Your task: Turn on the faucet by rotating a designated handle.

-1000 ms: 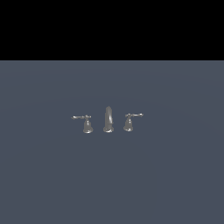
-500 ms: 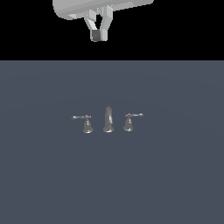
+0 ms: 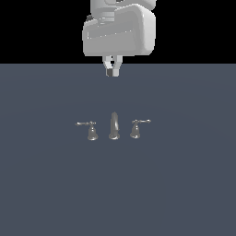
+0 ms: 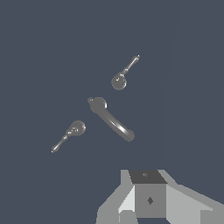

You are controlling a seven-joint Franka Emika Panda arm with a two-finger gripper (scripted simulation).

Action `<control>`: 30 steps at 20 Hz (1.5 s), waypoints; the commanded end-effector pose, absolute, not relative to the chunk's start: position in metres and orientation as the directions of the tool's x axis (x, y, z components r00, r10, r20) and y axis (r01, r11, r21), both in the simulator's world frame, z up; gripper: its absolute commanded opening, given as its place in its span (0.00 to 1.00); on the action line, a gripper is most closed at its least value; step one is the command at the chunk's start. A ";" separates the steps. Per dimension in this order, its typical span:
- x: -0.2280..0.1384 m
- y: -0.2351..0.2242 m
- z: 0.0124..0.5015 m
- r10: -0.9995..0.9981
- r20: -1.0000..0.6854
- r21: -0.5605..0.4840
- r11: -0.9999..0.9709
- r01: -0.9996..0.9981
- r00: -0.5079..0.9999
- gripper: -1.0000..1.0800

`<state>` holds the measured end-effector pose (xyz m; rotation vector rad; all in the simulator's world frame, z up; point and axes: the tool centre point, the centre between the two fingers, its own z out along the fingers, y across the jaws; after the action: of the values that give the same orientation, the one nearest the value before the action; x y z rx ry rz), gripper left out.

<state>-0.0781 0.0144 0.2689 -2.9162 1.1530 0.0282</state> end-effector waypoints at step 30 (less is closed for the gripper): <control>0.055 -0.098 0.084 -0.993 0.001 0.001 -0.121 -0.993 0.121 0.00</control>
<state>0.0521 -0.0936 0.0884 -2.3740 2.0609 0.0013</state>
